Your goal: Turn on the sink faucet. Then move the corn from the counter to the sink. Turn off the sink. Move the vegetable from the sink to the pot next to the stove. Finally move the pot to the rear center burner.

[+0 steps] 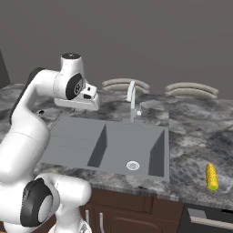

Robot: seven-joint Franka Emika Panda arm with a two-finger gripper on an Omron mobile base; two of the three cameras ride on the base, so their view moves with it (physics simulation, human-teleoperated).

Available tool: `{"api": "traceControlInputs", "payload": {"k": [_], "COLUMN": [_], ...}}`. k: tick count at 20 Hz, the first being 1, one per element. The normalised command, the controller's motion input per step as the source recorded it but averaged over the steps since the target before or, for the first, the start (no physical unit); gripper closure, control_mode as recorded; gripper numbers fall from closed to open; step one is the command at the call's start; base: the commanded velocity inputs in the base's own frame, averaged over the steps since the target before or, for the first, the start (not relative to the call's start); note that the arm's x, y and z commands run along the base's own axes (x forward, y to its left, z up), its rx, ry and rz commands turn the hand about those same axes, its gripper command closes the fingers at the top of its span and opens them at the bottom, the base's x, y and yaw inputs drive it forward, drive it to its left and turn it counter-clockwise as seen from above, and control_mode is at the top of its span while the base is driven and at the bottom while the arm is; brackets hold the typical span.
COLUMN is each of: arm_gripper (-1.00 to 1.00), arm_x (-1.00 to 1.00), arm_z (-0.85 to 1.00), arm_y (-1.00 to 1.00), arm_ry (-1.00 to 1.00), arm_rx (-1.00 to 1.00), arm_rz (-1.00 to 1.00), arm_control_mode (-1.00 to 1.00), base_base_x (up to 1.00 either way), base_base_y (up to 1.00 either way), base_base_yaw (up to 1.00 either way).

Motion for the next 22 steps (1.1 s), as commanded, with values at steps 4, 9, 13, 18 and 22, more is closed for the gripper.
{"api": "traceControlInputs", "payload": {"k": [4, 9, 13, 18, 22], "arm_gripper": [-1.00, -1.00, -1.00, -1.00, -1.00], "arm_x": [0.00, 0.00, 0.00, 0.00, 0.00], "arm_z": [-0.02, 0.00, 0.00, 0.00, 0.00], "arm_y": [0.00, 0.00, 0.00, 0.00, 0.00], "arm_ry": [0.00, 0.00, 0.00, 0.00, 0.00], "arm_rx": [0.00, 0.00, 0.00, 0.00, 0.00], "arm_rz": [0.00, 0.00, 0.00, 0.00, 0.00], "arm_control_mode": [1.00, 1.00, 1.00, 1.00, 1.00], "base_base_x": [0.00, -0.03, 0.00, 0.00, -0.01], "base_base_y": [-0.13, -0.74, -0.91, -0.89, -0.68], "base_base_yaw": [0.00, 0.00, 0.00, 0.00, 0.00]}}
